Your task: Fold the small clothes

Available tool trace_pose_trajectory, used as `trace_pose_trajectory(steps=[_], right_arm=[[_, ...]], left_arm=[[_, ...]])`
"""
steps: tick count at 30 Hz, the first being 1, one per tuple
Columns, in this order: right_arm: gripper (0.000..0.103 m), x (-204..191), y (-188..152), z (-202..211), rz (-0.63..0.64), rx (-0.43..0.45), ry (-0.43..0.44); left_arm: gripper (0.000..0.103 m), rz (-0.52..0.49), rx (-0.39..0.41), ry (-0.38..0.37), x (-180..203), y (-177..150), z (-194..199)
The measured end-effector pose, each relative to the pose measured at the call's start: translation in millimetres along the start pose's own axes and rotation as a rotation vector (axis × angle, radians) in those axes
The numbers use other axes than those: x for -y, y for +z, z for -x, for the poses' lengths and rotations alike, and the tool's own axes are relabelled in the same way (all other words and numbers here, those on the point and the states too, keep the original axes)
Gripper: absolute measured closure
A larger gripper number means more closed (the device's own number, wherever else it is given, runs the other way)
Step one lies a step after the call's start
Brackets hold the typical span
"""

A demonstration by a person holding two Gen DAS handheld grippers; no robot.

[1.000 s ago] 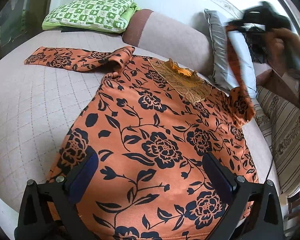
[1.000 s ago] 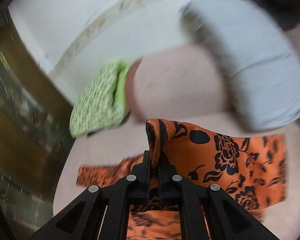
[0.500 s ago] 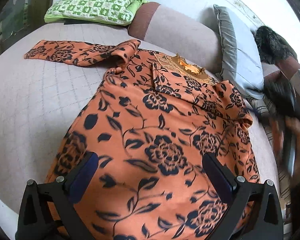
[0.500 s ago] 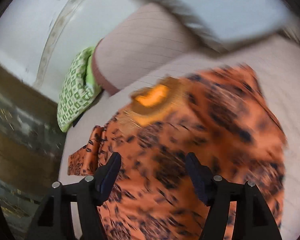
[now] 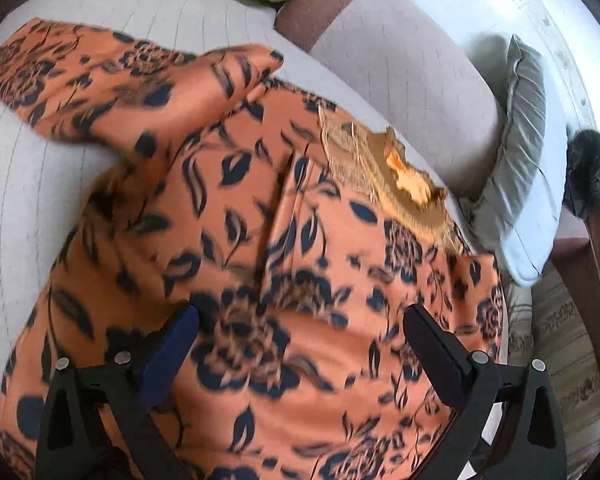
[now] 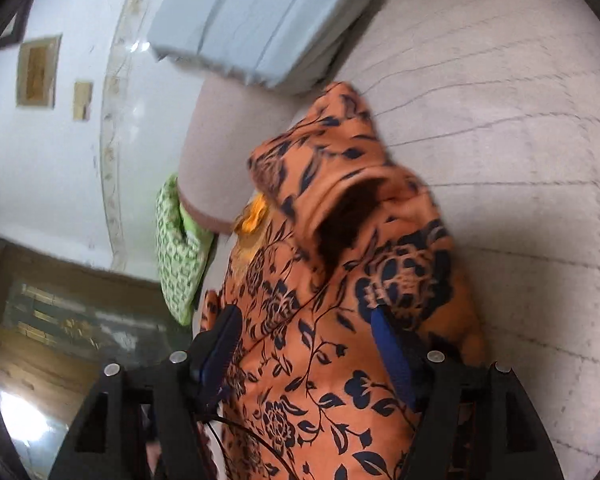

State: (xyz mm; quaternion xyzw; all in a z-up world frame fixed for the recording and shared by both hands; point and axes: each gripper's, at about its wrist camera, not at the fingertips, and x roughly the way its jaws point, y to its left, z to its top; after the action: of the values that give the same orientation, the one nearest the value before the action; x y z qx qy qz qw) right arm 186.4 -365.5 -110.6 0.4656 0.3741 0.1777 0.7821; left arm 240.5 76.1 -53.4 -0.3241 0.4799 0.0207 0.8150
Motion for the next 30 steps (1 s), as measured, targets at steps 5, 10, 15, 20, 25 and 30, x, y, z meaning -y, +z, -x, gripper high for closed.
trace_pose_trajectory(steps=[5,10,15,20,25,30], right_arm=[[0.033,-1.8,0.1,-3.2,-0.005,-0.012,0.013],[0.033,2.6,2.5,5.7,-0.024,0.011,0.023],[0.033,5.5,4.0,8.9,-0.019,0.010,0.019],[0.033,7.5,6.6,12.0,-0.021,0.026,0.009],[0.033,11.6,9.2,9.1,-0.034,0.025,-0.001],[0.033,8.5,6.8,1.3,-0.005,-0.006,-0.007]], left_arm=[[0.060,-0.069,-0.065,0.089,17.0,11.0,-26.1],[0.052,-0.100,-0.079,0.122,17.9,16.2,-35.3],[0.093,-0.236,-0.017,0.140,33.4,12.9,-40.2],[0.099,-0.238,0.092,0.167,30.1,34.6,-16.2],[0.098,-0.328,0.226,0.244,36.2,52.6,18.0],[0.091,-0.366,0.122,0.331,16.3,46.2,-30.1]])
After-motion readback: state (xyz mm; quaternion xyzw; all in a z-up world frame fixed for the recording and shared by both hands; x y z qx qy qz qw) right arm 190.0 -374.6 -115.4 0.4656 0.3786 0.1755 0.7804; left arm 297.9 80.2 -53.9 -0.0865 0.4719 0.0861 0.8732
